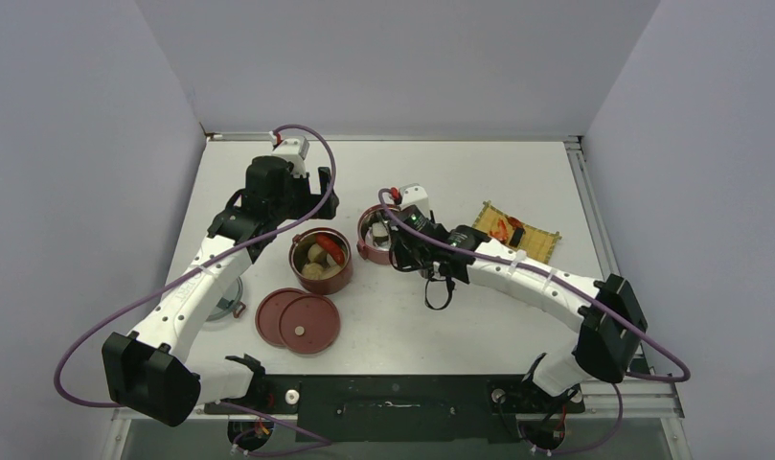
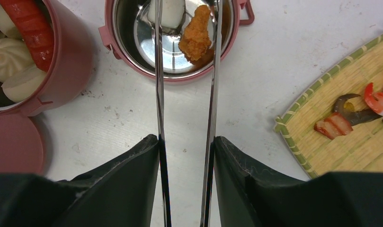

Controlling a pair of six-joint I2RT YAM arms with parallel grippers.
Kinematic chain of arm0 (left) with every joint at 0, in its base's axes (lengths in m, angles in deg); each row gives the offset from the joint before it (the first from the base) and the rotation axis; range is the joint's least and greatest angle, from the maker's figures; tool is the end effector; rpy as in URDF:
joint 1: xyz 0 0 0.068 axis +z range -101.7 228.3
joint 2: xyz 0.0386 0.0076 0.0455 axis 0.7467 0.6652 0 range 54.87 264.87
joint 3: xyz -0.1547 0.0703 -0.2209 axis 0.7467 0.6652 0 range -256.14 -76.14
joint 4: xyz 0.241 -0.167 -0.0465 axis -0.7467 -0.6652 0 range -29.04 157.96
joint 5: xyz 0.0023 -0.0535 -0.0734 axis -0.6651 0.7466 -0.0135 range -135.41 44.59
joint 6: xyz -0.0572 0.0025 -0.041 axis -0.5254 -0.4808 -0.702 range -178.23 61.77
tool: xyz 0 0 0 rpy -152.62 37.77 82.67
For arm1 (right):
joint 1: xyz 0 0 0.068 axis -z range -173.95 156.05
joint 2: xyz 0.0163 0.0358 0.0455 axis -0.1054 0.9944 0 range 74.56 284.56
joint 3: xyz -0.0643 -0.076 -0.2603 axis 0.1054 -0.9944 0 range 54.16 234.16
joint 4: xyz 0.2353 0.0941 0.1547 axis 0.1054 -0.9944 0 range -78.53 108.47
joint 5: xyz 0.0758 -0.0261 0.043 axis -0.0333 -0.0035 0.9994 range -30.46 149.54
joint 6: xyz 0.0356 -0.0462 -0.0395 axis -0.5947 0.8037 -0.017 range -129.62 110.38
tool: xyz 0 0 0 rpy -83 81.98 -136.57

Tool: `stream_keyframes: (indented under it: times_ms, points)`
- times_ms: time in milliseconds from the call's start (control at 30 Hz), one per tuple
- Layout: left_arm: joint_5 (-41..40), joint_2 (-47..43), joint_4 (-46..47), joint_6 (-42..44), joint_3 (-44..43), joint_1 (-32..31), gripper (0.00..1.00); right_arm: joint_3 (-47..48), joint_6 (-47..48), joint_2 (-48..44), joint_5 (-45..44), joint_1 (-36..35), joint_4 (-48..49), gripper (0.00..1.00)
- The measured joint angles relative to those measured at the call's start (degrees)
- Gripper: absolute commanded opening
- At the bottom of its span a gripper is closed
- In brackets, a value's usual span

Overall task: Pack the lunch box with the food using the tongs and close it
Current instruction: Place the fake food in the packing box.

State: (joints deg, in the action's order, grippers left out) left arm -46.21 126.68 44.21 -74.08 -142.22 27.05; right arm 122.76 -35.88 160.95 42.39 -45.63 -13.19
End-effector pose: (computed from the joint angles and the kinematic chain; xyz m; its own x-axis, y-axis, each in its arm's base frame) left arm 0.3147 -0.1214 0.3369 -0.5370 -0.0842 -0.8394 0.2126 0.9494 -0.2312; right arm 0.2455 0.2831 0.2557 -0.7017 -0.2060 -0.6820 -0.3572 0.9300 0.0867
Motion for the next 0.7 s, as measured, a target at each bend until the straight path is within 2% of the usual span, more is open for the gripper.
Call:
stream_keyframes:
  times_ms: [300, 700]
  points:
    - [0.00, -0.02, 0.11, 0.00, 0.28, 0.00, 0.97, 2.03, -0.24, -9.53, -5.25, 2.69, -8.17, 0.45]
    - [-0.02, -0.02, 0.39, 0.00, 0.28, 0.00, 0.97, -2.95, 0.50, -18.82, -4.61, 27.61, -16.46, 0.49]
